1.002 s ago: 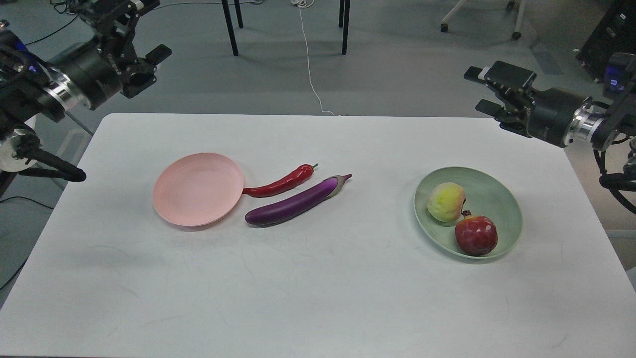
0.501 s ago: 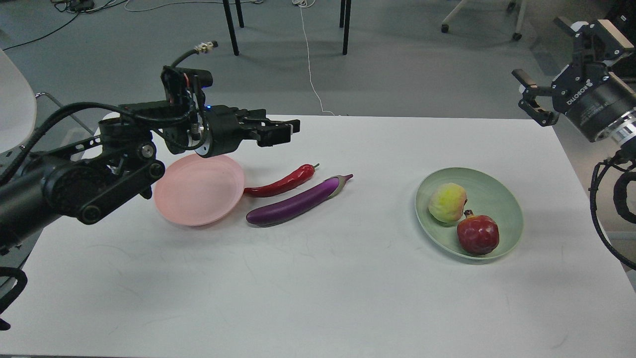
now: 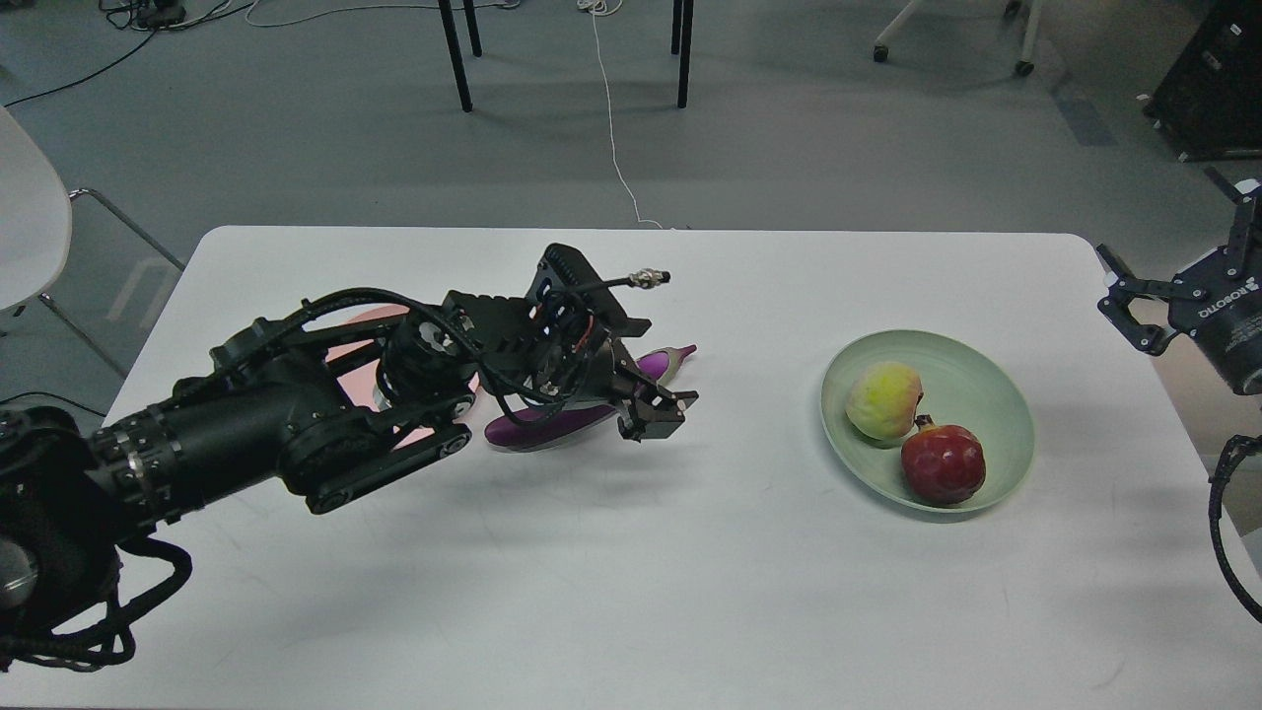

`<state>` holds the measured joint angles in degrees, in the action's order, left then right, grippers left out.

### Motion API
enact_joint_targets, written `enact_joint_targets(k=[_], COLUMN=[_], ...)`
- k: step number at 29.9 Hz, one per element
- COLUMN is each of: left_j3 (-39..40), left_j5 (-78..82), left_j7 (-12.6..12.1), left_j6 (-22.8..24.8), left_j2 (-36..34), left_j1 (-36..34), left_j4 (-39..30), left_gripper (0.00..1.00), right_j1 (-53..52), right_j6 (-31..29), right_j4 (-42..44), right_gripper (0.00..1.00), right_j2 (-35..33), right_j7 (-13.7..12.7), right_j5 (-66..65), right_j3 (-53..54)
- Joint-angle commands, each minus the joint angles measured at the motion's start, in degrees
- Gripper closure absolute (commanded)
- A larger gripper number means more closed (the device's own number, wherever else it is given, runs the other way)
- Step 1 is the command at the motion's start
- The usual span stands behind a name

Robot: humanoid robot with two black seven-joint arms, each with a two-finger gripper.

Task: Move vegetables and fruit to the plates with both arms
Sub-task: 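Reach the left gripper to the purple eggplant and grasp it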

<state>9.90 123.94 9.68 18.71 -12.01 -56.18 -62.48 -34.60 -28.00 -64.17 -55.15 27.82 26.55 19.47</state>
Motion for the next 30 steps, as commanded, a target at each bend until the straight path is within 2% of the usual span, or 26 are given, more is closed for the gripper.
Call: enact_joint_targets(k=[1,7,11,13,16,21,30], left_j3=[-1.6,-1.6,-1.6,-1.6,-1.6,-1.6,-1.5], left_j5=[1.1,1.1,1.1,1.1,1.1,1.1,1.1], left_j7=[-0.6,-0.8,-0.8,-0.8,-0.6,-0.6,-0.9], left_j6=[0.0,-0.1,-0.1,0.0,0.1,0.3,0.3], left_j2=[1.8,2.5,2.3,2.3,2.6,2.2,2.5], left_j1=[0.3,0.6,1.9,2.3,2.4,2.3,2.2], left_j4=[3.8,7.5,7.7,7.8,9.6,10.4,10.4], left_gripper=[0.09,0.11,0.19,0.28,0.49,0.70,0.71], right_j1=[0.2,0.5,0.5,0.5,0.5,0.5,0.5], right_j6=[0.0,0.0,0.0,0.0,0.0,0.0,0.0], right_j4=[-0.1,-1.0,-0.8,-0.9,-0.9,-0.9,-0.9], right_gripper=[0.01,0.01,0.01,0.01,0.01,0.01,0.01], right_j2=[-0.7,-3.0,-3.3,-3.8,-3.9,-4.0,-5.0], right_j7=[0.1,0.2,0.2,0.2,0.1,0.1,0.2], right_j5=[0.5,0.6,0.4,0.4,0.3,0.4,0.3], right_j3=[0.0,0.2,3.6,4.4,5.8,5.9,6.0])
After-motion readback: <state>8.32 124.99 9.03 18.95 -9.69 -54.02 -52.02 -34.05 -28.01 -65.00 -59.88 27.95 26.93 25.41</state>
